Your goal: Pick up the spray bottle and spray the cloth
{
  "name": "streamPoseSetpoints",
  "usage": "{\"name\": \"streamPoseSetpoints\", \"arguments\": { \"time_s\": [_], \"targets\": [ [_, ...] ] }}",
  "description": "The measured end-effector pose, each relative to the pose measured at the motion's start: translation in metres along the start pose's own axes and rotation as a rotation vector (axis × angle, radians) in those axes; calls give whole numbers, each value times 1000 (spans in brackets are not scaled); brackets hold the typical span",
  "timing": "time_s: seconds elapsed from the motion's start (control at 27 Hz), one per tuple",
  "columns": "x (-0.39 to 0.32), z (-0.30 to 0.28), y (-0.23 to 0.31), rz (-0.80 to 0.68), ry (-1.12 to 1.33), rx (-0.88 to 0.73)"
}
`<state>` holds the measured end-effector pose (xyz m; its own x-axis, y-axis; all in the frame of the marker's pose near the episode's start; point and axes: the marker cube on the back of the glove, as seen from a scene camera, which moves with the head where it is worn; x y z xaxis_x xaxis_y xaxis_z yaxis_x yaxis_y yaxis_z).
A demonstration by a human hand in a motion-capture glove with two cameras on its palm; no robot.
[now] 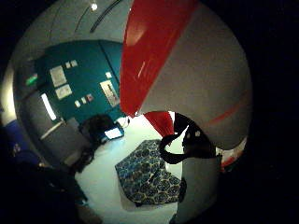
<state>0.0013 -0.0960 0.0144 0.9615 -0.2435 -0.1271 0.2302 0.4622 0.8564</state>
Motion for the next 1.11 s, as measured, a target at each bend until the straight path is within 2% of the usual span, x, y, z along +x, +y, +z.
{"name": "streamPoseSetpoints", "arguments": {
  "time_s": [0.3, 0.52, 0.93, 1.11],
  "targets": [
    [-44, 4, 5, -257, 140, -102],
    [-69, 28, 15, -443, 277, -139],
    [-117, 75, 84, -749, 333, -440],
    [-135, 86, 102, -863, 367, -484]
  ]
}}
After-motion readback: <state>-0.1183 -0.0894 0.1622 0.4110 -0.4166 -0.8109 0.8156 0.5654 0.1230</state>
